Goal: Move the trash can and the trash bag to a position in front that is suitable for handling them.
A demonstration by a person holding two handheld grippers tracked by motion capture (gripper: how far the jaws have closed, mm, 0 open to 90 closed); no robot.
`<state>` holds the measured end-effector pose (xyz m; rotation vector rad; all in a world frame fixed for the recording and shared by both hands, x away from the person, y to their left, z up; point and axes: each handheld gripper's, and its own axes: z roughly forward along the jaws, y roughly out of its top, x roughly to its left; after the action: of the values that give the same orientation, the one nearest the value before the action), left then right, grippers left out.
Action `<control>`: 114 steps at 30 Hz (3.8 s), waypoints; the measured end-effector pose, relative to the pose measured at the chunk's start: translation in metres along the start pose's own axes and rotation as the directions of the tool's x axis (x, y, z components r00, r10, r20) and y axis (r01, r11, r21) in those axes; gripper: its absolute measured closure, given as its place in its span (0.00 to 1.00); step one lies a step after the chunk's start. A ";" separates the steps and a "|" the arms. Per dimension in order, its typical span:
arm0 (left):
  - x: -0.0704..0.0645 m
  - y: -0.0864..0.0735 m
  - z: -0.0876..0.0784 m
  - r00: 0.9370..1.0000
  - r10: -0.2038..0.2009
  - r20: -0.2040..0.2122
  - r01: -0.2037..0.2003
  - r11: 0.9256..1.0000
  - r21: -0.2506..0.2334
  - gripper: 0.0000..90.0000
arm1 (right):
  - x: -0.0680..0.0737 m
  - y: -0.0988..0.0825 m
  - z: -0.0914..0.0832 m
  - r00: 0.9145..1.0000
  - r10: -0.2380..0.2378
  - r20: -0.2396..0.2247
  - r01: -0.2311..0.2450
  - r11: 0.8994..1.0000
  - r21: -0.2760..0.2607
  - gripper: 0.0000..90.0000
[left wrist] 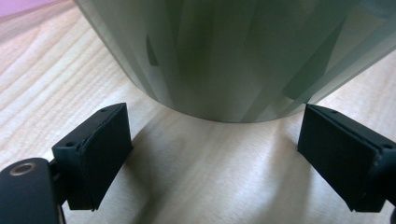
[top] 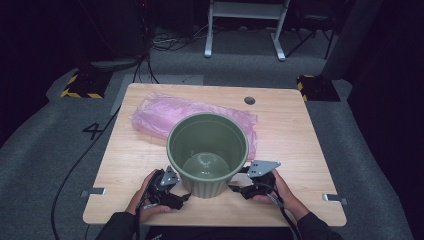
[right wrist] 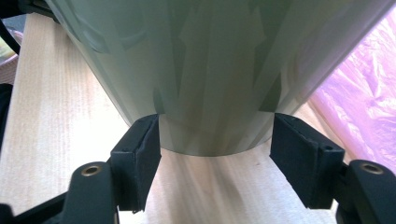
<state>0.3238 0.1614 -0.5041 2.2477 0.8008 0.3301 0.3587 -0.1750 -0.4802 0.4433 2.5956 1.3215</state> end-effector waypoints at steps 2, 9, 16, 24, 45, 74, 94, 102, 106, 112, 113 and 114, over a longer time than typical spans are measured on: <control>0.001 0.000 0.000 1.000 -0.001 0.002 0.001 1.000 0.001 0.10 | -0.005 0.000 -0.005 1.000 -0.011 0.014 0.011 1.000 0.006 0.38; 0.001 0.000 0.000 1.000 0.000 0.002 0.000 1.000 0.001 0.10 | -0.040 -0.004 -0.037 0.986 0.038 0.161 -0.032 0.999 -0.043 0.51; 0.001 0.000 0.000 1.000 0.000 0.002 0.000 1.000 0.001 0.10 | -0.069 -0.004 -0.022 0.963 0.115 0.243 -0.113 0.993 -0.023 0.40; 0.001 0.000 0.000 1.000 0.002 0.004 -0.002 1.000 0.001 0.10 | -0.087 -0.012 0.004 0.955 0.162 0.247 -0.178 0.983 0.043 0.55; -0.009 0.006 0.007 0.999 -0.037 -0.034 0.038 0.999 0.027 0.00 | -0.087 -0.048 -0.033 0.945 0.196 0.262 -0.227 0.969 0.095 0.98; 0.002 0.036 0.036 0.996 -0.067 -0.062 0.068 0.997 0.026 0.00 | -0.014 -0.069 -0.086 0.955 0.228 0.187 -0.244 0.968 0.064 0.54; 0.004 0.038 0.039 0.996 -0.067 -0.066 0.069 0.997 0.026 0.00 | -0.088 -0.071 -0.120 0.891 0.212 0.402 -0.228 0.974 -0.010 0.52; 0.004 0.038 0.039 0.995 -0.067 -0.067 0.069 0.997 0.026 0.00 | -0.104 -0.090 -0.111 0.894 0.280 0.350 -0.303 0.953 0.014 0.68; 0.003 0.039 0.039 0.995 -0.070 -0.069 0.072 0.997 0.029 0.00 | -0.102 -0.095 -0.106 0.901 0.278 0.332 -0.309 0.950 0.042 0.76; 0.004 0.045 0.045 0.991 -0.093 -0.095 0.096 0.995 0.026 0.00 | -0.101 -0.100 -0.106 0.908 0.302 0.291 -0.324 0.946 0.031 0.84; 0.004 0.046 0.046 0.990 -0.102 -0.093 0.104 0.994 0.022 0.00 | -0.100 -0.100 -0.106 0.908 0.305 0.288 -0.326 0.945 0.029 0.84; 0.004 0.047 0.047 0.990 -0.102 -0.099 0.104 0.994 0.023 0.00 | -0.100 -0.100 -0.106 0.909 0.304 0.285 -0.325 0.945 0.028 0.85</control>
<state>0.3690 0.1128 -0.5044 2.2209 0.9747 0.3835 0.4020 -0.3459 -0.4961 1.0214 2.4115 1.1488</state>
